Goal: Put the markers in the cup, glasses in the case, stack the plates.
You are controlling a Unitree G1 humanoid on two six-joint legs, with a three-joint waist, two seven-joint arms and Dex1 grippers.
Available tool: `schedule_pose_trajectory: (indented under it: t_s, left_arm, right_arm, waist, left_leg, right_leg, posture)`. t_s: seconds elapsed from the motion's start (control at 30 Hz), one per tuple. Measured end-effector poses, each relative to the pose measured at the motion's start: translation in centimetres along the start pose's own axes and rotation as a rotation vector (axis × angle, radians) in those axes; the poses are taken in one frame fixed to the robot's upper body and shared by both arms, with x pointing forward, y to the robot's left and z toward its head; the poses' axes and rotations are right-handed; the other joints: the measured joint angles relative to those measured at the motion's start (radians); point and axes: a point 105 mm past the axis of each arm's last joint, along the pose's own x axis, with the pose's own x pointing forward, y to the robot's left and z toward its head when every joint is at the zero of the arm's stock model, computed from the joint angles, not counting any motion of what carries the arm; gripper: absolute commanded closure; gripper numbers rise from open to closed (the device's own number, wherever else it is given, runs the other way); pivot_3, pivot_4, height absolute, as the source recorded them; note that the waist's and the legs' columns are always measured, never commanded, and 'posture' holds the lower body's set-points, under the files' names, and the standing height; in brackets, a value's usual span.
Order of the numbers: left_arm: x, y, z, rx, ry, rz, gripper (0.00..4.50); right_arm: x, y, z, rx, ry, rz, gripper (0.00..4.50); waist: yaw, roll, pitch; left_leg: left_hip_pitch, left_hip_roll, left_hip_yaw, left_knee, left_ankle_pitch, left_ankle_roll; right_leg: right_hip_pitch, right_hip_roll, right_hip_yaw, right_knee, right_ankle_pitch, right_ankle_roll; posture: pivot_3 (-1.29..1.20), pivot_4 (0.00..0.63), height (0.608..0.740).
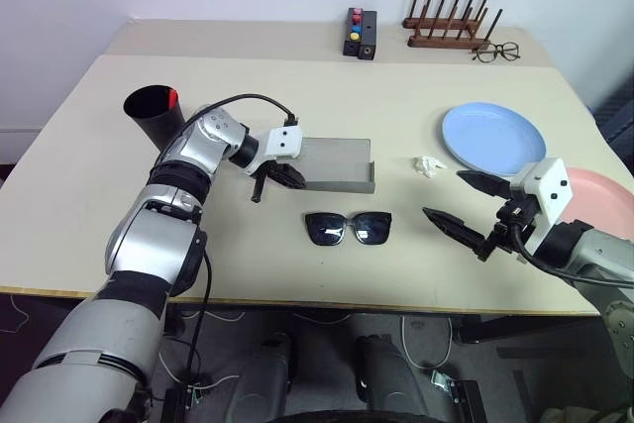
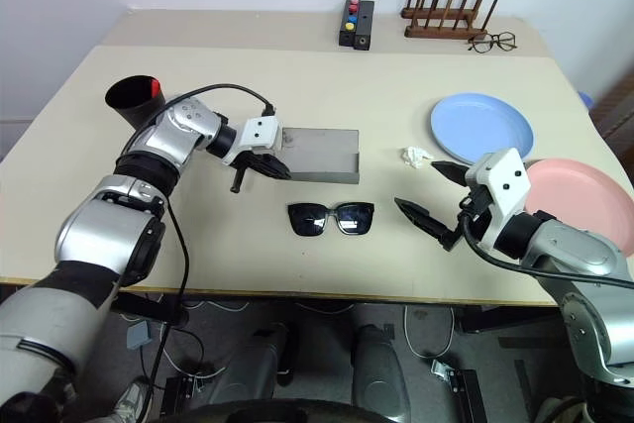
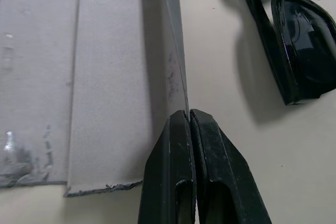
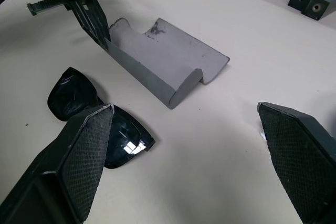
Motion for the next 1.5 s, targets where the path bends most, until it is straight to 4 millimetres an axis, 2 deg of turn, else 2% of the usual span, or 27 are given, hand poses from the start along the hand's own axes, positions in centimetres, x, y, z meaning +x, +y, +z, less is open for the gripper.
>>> schedule_pose_trajectory:
  t_s: [0.83, 0.9, 0.97, 1.13, 1.5]
  left_arm:
    - [-0.7, -0.2, -0.2, -0.037, 0.004, 0.042, 4.46]
    - [-0.8, -0.2, -0.2, -0.039, 0.006, 0.04, 3.94]
    - [-0.8, -0.3, -0.4, -0.053, 0.009, 0.036, 3.23]
    - [-0.8, -0.5, -0.7, -0.064, 0.009, 0.042, 0.64]
    - [-2.1, -0.9, 2.8, 0.018, -0.124, 0.008, 0.64]
  right_arm:
    - [0.4, 0.1, 0.3, -0.004, -0.005, 0.003, 0.0]
    - [0.5, 0.1, 0.4, -0.006, -0.007, 0.004, 0.0]
    - [0.5, 0.1, 0.4, -0.007, -0.008, 0.005, 0.0]
    - [0.5, 0.1, 0.4, -0.007, -0.008, 0.006, 0.0]
    - [0.5, 0.1, 0.3, -0.004, -0.004, 0.012, 0.0]
  waist:
    - [0.0, 0.0, 0.0]
    - [0.0, 0.0, 0.0]
    - [0.0, 0.0, 0.0]
    - [0.0, 0.0, 0.0]
    - [-0.001, 0.0, 0.0]
  left_leg:
    - [0.0, 0.0, 0.0, 0.0, 0.0, 0.0]
    - [0.0, 0.0, 0.0, 0.0, 0.0, 0.0]
    - [0.0, 0.0, 0.0, 0.0, 0.0, 0.0]
    - [0.0, 0.0, 0.0, 0.0, 0.0, 0.0]
    - [0.0, 0.0, 0.0, 0.0, 0.0, 0.0]
  right_leg:
    - [0.0, 0.0, 0.0, 0.0, 0.0, 0.0]
    - [0.0, 0.0, 0.0, 0.0, 0.0, 0.0]
    - [0.0, 0.0, 0.0, 0.0, 0.0, 0.0]
    - [0.0, 0.0, 0.0, 0.0, 0.0, 0.0]
    - [0.0, 0.0, 0.0, 0.0, 0.0, 0.0]
  posture:
    - [0.0, 0.15, 0.74]
    - [0.0, 0.15, 0.74]
    - [0.0, 0.15, 0.74]
    - [0.0, 0.15, 0.74]
    - [0.0, 0.15, 0.74]
